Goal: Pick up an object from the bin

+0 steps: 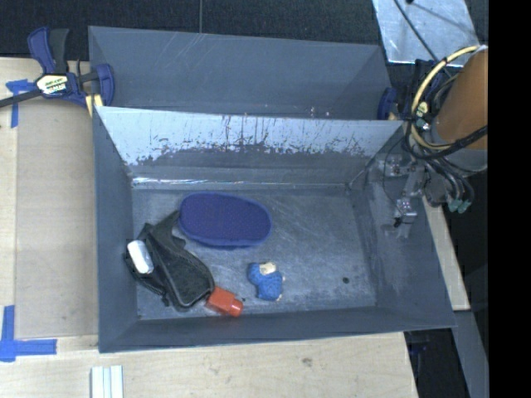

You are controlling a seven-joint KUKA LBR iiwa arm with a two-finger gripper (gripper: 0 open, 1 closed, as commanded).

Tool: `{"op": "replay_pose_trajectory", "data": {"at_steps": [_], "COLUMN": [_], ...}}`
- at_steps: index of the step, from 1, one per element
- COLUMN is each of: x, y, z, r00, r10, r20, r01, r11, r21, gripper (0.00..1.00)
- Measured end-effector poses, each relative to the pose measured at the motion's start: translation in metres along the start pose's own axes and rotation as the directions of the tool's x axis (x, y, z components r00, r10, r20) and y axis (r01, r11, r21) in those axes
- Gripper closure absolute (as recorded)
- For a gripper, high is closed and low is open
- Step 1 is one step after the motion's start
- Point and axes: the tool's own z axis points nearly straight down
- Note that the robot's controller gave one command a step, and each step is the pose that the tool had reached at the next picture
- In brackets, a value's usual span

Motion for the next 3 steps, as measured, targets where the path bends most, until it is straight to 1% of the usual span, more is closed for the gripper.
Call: {"op": "replay_pose_trajectory", "data": {"at_steps": [1,2,3], "x": [0.001,-0.017,-0.019], "y": [0.127,0.186,0.183], "z": [0.044,0.107,0.104], "r00": [0.991,0.963,0.963], "r10": [-0.136,-0.271,-0.268], "r20": [-0.001,-0.005,-0.001], "r01": [0.136,0.271,0.268], "r11": [0.991,0.963,0.963], "r21": [-0.005,-0.004,-0.001], "gripper": [0.0,0.0,1.0]}}
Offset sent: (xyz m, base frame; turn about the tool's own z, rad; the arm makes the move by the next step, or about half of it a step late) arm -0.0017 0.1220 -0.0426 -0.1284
